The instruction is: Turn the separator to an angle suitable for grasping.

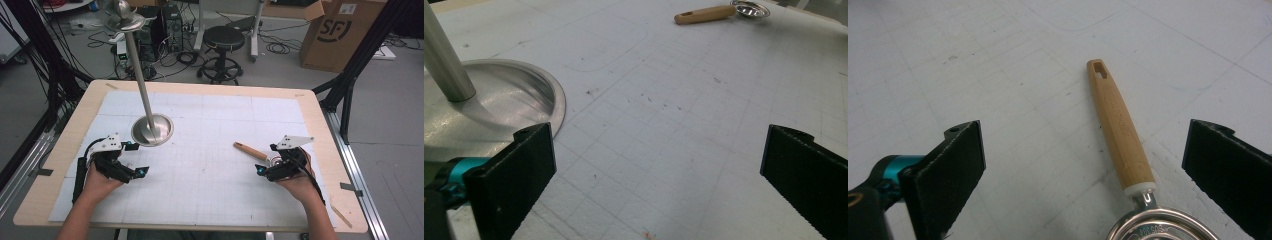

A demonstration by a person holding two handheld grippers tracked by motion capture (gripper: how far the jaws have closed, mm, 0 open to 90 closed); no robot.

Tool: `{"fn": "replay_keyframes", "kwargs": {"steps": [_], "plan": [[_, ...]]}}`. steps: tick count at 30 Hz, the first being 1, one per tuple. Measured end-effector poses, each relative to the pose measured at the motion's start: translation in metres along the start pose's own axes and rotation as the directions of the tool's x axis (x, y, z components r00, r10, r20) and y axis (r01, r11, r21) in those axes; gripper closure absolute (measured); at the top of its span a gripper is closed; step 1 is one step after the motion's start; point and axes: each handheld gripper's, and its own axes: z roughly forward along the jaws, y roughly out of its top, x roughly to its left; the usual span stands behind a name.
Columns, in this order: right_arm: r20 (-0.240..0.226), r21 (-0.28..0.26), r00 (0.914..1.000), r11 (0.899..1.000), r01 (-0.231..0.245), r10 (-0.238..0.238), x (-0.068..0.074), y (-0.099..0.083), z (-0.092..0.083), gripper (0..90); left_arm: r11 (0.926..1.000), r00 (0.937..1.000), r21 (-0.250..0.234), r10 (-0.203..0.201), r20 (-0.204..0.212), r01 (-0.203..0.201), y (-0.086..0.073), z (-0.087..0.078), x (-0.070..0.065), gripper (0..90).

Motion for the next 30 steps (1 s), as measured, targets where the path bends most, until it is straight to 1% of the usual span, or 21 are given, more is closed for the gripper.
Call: {"fn": "replay_keyframes", "kwargs": {"steps": [3, 7, 9, 11, 15, 18, 20, 21, 22, 23, 26, 28, 29, 30], "plan": [[0.003, -0.005, 1.0000, 1.000, -0.001, 0.001, -0.001, 0.000, -0.001, 2.3, 0.9999, 1.0000, 0.010, 0.005, 0.002, -0.005, 0.000, 0.002, -0.001, 1.9], [0.008, -0.010, 1.0000, 1.000, -0.004, 0.004, 0.001, 0.000, -0.004, 2.3, 1.0000, 1.0000, 0.003, 0.006, 0.005, -0.006, 0.000, 0.003, -0.002, 1.9], [0.008, -0.014, 1.0000, 1.000, 0.002, -0.002, 0.002, 0.000, -0.005, 2.3, 1.0000, 1.0000, 0.001, 0.007, 0.006, -0.007, 0.000, 0.003, -0.001, 1.9], [0.010, -0.013, 0.9999, 1.000, 0.001, -0.001, 0.002, 0.001, -0.005, 2.3, 1.0000, 1.0000, 0.001, 0.001, 0.006, -0.001, 0.000, 0.004, -0.001, 1.9], [0.023, -0.023, 0.9997, 1.000, -0.005, 0.006, 0.001, 0.004, -0.008, 2.3, 1.0000, 1.0000, -0.006, -0.004, 0.006, 0.005, -0.001, 0.003, 0.000, 1.9], [0.027, -0.024, 0.9996, 1.000, -0.005, 0.006, -0.002, 0.006, -0.008, 2.4, 1.0000, 1.0000, 0.004, -0.003, 0.004, 0.003, -0.001, 0.003, 0.000, 1.9], [0.041, -0.014, 0.9991, 1.000, -0.008, 0.009, -0.004, 0.008, -0.008, 2.5, 0.9998, 1.0000, 0.021, 0.006, 0.003, -0.006, -0.001, 0.004, -0.002, 1.9], [0.044, -0.010, 0.9990, 1.000, -0.003, 0.004, -0.006, 0.009, -0.008, 3.7, 0.9994, 0.9999, 0.032, 0.011, 0.002, -0.011, -0.001, 0.004, -0.003, 1.9], [0.041, -0.006, 0.9992, 1.000, 0.000, 0.000, -0.007, 0.010, -0.008, 4.7, 0.9994, 0.9999, 0.032, 0.011, 0.002, -0.011, -0.001, 0.004, -0.003, 1.9], [0.043, -0.001, 0.9990, 1.000, -0.003, 0.003, -0.008, 0.012, -0.008, 4.7, 0.9991, 0.9999, 0.041, 0.015, 0.005, -0.015, -0.001, 0.004, -0.004, 1.9], [0.041, 0.004, 0.9991, 1.000, 0.001, -0.001, -0.012, 0.017, -0.008, 4.7, 0.9990, 0.9998, 0.041, 0.016, 0.010, -0.016, -0.001, 0.004, -0.004, 1.9], [0.044, 0.029, 0.9990, 1.000, 0.006, -0.008, -0.015, 0.021, -0.006, 4.8, 0.9992, 0.9999, 0.037, 0.014, 0.007, -0.014, -0.001, 0.004, -0.004, 1.9], [0.047, 0.045, 0.9988, 0.999, 0.010, -0.012, -0.017, 0.023, -0.005, 5.1, 0.9995, 0.9999, 0.032, 0.005, 0.009, -0.005, -0.001, 0.005, -0.003, 1.9], [0.045, 0.054, 0.9989, 0.998, 0.013, -0.015, -0.018, 0.024, -0.004, 5.4, 0.9994, 0.9999, 0.033, 0.007, 0.010, -0.007, -0.001, 0.005, -0.003, 1.9]]}}
